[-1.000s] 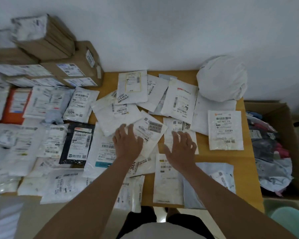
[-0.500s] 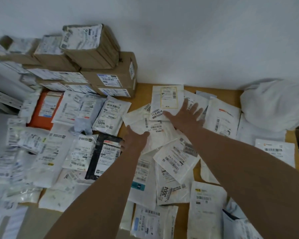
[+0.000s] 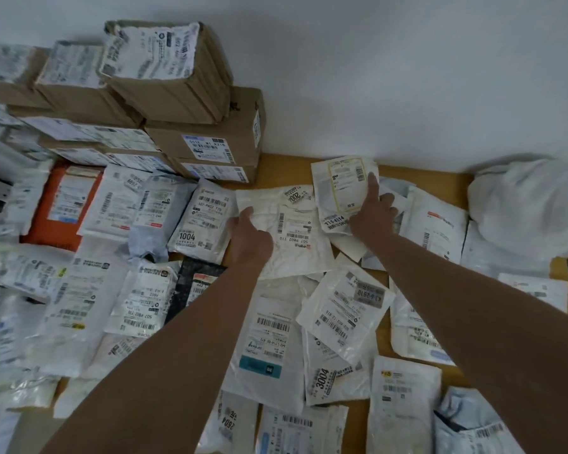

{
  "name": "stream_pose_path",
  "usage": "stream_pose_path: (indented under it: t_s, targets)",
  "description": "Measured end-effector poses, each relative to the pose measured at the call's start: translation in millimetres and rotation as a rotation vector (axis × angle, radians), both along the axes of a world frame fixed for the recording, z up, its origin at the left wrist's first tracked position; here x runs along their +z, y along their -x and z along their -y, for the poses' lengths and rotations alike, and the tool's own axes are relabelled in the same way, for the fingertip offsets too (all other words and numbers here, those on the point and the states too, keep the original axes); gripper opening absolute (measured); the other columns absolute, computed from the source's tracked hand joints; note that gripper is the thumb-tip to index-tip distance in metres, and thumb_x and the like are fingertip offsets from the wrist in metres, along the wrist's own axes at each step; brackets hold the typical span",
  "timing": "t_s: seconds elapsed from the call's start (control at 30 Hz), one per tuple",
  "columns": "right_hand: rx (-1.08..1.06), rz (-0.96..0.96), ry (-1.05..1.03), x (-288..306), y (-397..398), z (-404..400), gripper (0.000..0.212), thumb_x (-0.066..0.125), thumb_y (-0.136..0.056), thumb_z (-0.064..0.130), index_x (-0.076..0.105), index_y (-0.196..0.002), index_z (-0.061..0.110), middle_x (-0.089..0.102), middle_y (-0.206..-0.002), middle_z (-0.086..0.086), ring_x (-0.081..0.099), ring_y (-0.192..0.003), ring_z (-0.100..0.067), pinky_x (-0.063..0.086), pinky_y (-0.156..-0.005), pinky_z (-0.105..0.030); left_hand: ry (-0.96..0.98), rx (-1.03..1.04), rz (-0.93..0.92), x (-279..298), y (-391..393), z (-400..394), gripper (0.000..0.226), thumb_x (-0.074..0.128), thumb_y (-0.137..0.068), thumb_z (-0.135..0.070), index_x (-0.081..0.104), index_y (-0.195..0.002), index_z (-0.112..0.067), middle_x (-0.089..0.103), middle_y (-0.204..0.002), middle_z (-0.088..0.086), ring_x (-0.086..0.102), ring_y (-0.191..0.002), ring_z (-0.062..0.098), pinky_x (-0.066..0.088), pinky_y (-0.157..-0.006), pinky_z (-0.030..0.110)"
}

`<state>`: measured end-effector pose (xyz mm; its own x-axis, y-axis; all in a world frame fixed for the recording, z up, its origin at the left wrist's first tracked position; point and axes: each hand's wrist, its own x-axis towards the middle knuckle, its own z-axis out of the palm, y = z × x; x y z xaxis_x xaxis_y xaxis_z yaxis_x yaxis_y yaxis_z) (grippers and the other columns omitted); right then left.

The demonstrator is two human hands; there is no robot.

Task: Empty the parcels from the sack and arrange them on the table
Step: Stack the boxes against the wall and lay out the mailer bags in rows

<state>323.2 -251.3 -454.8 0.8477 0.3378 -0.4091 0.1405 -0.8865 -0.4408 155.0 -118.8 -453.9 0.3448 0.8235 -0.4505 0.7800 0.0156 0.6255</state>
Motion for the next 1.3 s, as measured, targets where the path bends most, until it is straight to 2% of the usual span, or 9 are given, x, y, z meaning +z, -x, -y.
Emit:
stream_pose_path:
  t_s: [0.2, 0.33, 0.43, 0.57, 0.67, 0.8, 1.0, 1.17, 1.3]
  targets:
    - [0.033, 0.213, -0.151, 25.7, -11.3, 39.1, 0.093, 0.042, -0.080, -0.012, 0.016, -0.153, 0.039, 0.029, -0.136, -0.015, 0.033, -0.115, -0.037, 0.031, -0.083, -0.038, 0.052, -0.079, -0.022, -2.1, -9.1, 2.7, 0.080, 0.045, -0.088, 0.002, 0.012, -0.155, -0.026, 0.017, -0.160, 0.005, 0.043, -0.133, 0.030, 0.046, -0.103, 0.041]
    - [0.007, 0.435, 0.294, 20.6, -10.3, 70.1, 0.082, 0.058, -0.077, 0.013, 0.022, -0.148, 0.034, 0.026, -0.149, -0.019, 0.025, -0.135, -0.047, 0.032, -0.097, -0.061, 0.044, -0.072, 0.022, -3.5, -13.9, 5.1, 0.080, 0.042, -0.090, -0.002, 0.006, -0.157, -0.023, 0.019, -0.162, 0.002, 0.033, -0.142, 0.027, 0.035, -0.114, 0.041]
    - [0.271, 0.590, 0.286, 6.4, 16.6, 65.0, 0.060, 0.047, -0.077, 0.026, 0.044, -0.137, 0.014, 0.035, -0.150, -0.023, 0.025, -0.141, -0.047, 0.026, -0.106, -0.066, 0.072, -0.063, 0.018, 2.4, -22.0, 8.4, 0.075, 0.042, -0.093, -0.003, 0.008, -0.157, -0.023, 0.021, -0.161, 0.003, 0.033, -0.141, 0.027, 0.035, -0.112, 0.039]
    - [0.572, 0.124, 0.201, -5.2, 57.5, 38.4, 0.078, 0.041, -0.092, 0.063, 0.023, -0.152, 0.015, 0.027, -0.156, -0.016, 0.020, -0.145, -0.035, 0.021, -0.118, -0.051, 0.186, -0.031, 0.010, 0.0, -29.2, 8.6, 0.078, 0.049, -0.093, -0.006, 0.007, -0.157, -0.020, 0.026, -0.158, 0.007, 0.035, -0.139, 0.030, 0.036, -0.102, 0.032]
    - [0.496, 0.027, 0.236, -13.4, 69.3, 26.1, 0.096, 0.036, -0.087, 0.076, 0.004, -0.156, 0.018, 0.018, -0.159, -0.016, 0.014, -0.147, -0.037, 0.016, -0.117, -0.051, 0.218, 0.015, 0.084, -4.8, -27.7, 2.4, 0.072, 0.045, -0.078, -0.008, 0.034, -0.148, -0.024, 0.051, -0.140, 0.005, 0.052, -0.125, 0.029, 0.047, -0.100, 0.040]
    - [0.177, -0.076, 0.144, -10.4, 61.7, 6.4, 0.087, 0.045, -0.090, 0.062, 0.006, -0.155, 0.021, 0.029, -0.153, -0.019, 0.024, -0.142, -0.040, 0.023, -0.113, -0.053, 0.271, 0.100, 0.234, -1.9, -39.2, -11.7, 0.028, 0.055, -0.087, -0.012, 0.059, -0.113, -0.020, 0.062, -0.084, -0.002, 0.058, -0.068, 0.014, 0.046, -0.056, 0.023]
    - [-0.192, -0.294, -0.336, -6.2, 33.0, -17.6, 0.070, 0.043, -0.089, -0.007, 0.029, -0.149, 0.028, 0.053, -0.130, -0.007, 0.059, -0.112, -0.031, 0.056, -0.080, -0.037, 0.257, 0.136, 0.146, 0.0, -46.0, -31.7, 0.037, 0.051, -0.098, -0.035, 0.060, -0.124, -0.011, 0.063, -0.114, 0.003, 0.060, -0.100, 0.024, 0.049, -0.087, 0.035]
    - [-0.306, -0.186, -0.440, -9.5, 14.4, -29.2, 0.060, 0.040, -0.086, -0.013, 0.044, -0.133, 0.025, 0.053, -0.126, -0.014, 0.061, -0.099, -0.026, 0.058, -0.069, -0.035, 0.340, -0.021, -0.065, -7.0, -31.4, -23.4, 0.017, 0.051, -0.090, -0.025, 0.060, -0.088, -0.011, 0.062, -0.084, 0.001, 0.057, -0.067, 0.016, 0.047, -0.065, 0.027]
    - [-0.313, -0.160, -0.355, -12.8, 18.2, -36.2, 0.044, 0.040, -0.088, -0.008, 0.055, -0.122, 0.015, 0.056, -0.125, -0.011, 0.055, -0.100, -0.023, 0.048, -0.072, -0.030, 0.155, -0.317, -0.259, -21.0, -11.6, -7.9, 0.085, 0.069, -0.078, -0.041, 0.024, -0.147, -0.020, 0.039, -0.142, 0.006, 0.038, -0.131, 0.032, 0.033, -0.109, 0.048]
